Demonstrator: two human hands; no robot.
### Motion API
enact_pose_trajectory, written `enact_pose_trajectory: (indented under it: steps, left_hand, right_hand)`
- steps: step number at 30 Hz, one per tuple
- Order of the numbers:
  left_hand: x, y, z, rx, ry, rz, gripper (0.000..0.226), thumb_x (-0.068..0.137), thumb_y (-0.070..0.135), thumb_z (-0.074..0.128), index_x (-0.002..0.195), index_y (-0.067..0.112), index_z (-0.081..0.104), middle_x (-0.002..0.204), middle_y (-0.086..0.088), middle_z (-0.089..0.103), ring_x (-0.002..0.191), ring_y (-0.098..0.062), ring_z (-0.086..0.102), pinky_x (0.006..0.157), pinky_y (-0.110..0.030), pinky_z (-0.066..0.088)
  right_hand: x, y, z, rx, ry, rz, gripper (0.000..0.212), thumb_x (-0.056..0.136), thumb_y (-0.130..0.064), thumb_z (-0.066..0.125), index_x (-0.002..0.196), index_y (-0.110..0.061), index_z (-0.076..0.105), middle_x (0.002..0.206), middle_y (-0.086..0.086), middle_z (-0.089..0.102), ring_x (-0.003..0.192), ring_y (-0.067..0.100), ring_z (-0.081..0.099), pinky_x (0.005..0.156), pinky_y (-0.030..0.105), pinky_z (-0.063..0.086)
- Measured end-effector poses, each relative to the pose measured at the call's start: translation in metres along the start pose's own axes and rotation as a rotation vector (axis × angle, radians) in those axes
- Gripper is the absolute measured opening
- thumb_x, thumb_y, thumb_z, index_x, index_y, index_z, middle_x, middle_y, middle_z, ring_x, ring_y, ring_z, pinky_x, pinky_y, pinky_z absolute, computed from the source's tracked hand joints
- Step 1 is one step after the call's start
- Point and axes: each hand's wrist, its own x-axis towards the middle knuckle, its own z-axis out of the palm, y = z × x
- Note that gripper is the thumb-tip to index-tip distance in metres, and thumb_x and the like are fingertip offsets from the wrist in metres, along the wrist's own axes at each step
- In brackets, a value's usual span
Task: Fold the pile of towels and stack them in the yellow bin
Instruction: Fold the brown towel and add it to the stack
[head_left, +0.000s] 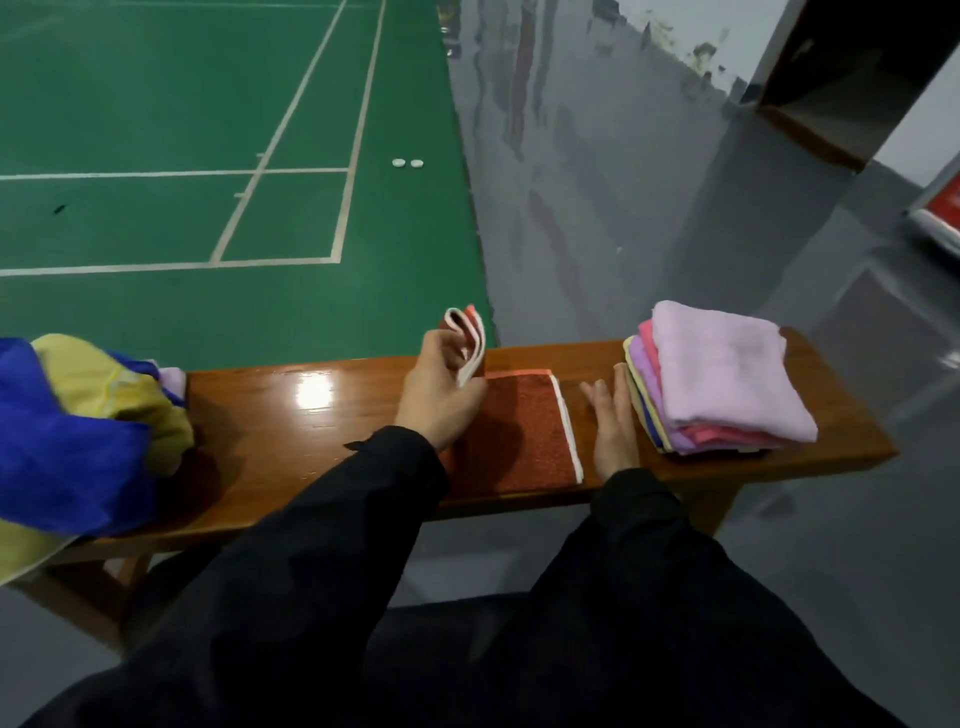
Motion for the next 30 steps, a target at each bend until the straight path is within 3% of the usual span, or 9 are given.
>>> enact_pose_trajectory:
  steps: [7,10,12,14,16,19,23,28,30]
  left_hand:
    - [-0.019,-0.005,0.087,0.381,-0.317,0.078,0.057,0.094,0.053,0.061,0.137,0.016,0.052,0.127,-0.006,0.058,0.117,-0.022,0.056,0.100,-0.035,0.046]
    - [-0.034,-0.029,0.071,0.383,-0.037,0.160,0.039,0.096,0.042,0.061,0.127,0.018,0.061,0.128,-0.004,0.059,0.122,-0.021,0.050,0.107,-0.039,0.041]
    - [-0.037,-0.051,0.051,0.323,0.121,-0.016,0.044,0.093,0.040,0.064,0.131,0.018,0.057,0.136,-0.006,0.052,0.130,-0.024,0.042,0.113,-0.045,0.036]
    - [-0.034,-0.064,0.036,0.174,0.130,-0.237,0.061,0.084,0.048,0.067,0.134,0.017,0.052,0.136,-0.010,0.052,0.130,-0.026,0.045,0.113,-0.049,0.040]
    - [-0.030,-0.068,0.032,0.084,0.115,-0.281,0.070,0.076,0.055,0.066,0.134,0.017,0.052,0.133,-0.008,0.055,0.123,-0.024,0.053,0.108,-0.047,0.046]
    - [-0.030,-0.063,0.033,0.083,0.069,-0.244,0.065,0.087,0.039,0.073,0.141,0.015,0.047,0.139,-0.008,0.046,0.126,-0.023,0.050,0.112,-0.043,0.042]
    - [-0.037,-0.075,0.030,0.042,0.007,-0.224,0.073,0.088,0.039,0.074,0.148,0.019,0.038,0.147,-0.007,0.039,0.134,-0.022,0.044,0.115,-0.046,0.039]
    - [-0.048,-0.078,0.026,0.055,-0.066,-0.170,0.077,0.092,0.035,0.072,0.154,0.018,0.030,0.151,-0.008,0.033,0.139,-0.021,0.038,0.119,-0.041,0.034]
    - [-0.047,-0.077,0.025,0.037,-0.075,-0.169,0.077,0.093,0.034,0.071,0.155,0.018,0.029,0.153,-0.008,0.032,0.141,-0.021,0.037,0.119,-0.041,0.032]
  right_hand:
    - [-0.011,-0.010,-0.004,0.027,0.022,0.001,0.062,0.088,-0.085,0.042,0.145,-0.069,0.023,0.163,-0.008,0.037,0.150,0.007,0.031,0.126,0.045,0.020]
    - [-0.023,-0.023,-0.003,0.000,-0.051,-0.028,0.064,0.098,-0.060,0.054,0.156,-0.040,0.035,0.146,-0.018,0.052,0.134,-0.005,0.046,0.121,0.036,0.031]
    - [-0.023,-0.023,0.004,-0.181,-0.099,-0.076,0.066,0.096,-0.041,0.067,0.155,-0.026,0.042,0.147,-0.009,0.054,0.133,0.003,0.049,0.118,0.036,0.035]
    - [-0.027,-0.021,0.018,-0.489,-0.117,-0.131,0.067,0.092,-0.031,0.074,0.152,-0.021,0.046,0.149,0.004,0.053,0.136,0.016,0.047,0.118,0.039,0.034]
    - [-0.037,-0.022,0.031,-0.624,-0.035,-0.159,0.061,0.090,-0.031,0.074,0.146,-0.021,0.053,0.148,0.007,0.052,0.137,0.024,0.046,0.117,0.043,0.035]
    - [-0.046,-0.031,0.036,-0.703,0.173,-0.176,0.040,0.091,-0.042,0.069,0.125,-0.023,0.066,0.122,0.002,0.060,0.113,0.023,0.055,0.100,0.043,0.048]
    - [-0.038,-0.046,0.035,-0.852,0.047,0.007,0.045,0.091,-0.057,0.063,0.119,-0.022,0.067,0.111,0.003,0.065,0.103,0.026,0.061,0.087,0.040,0.052]
    - [-0.025,-0.067,0.032,-0.805,-0.079,0.129,0.022,0.091,-0.048,0.070,0.085,-0.027,0.066,0.096,-0.001,0.070,0.087,0.023,0.063,0.076,0.033,0.049]
    - [-0.023,-0.074,0.033,-0.784,-0.111,0.124,0.019,0.091,-0.043,0.073,0.083,-0.028,0.063,0.092,-0.004,0.066,0.086,0.020,0.060,0.077,0.031,0.045]
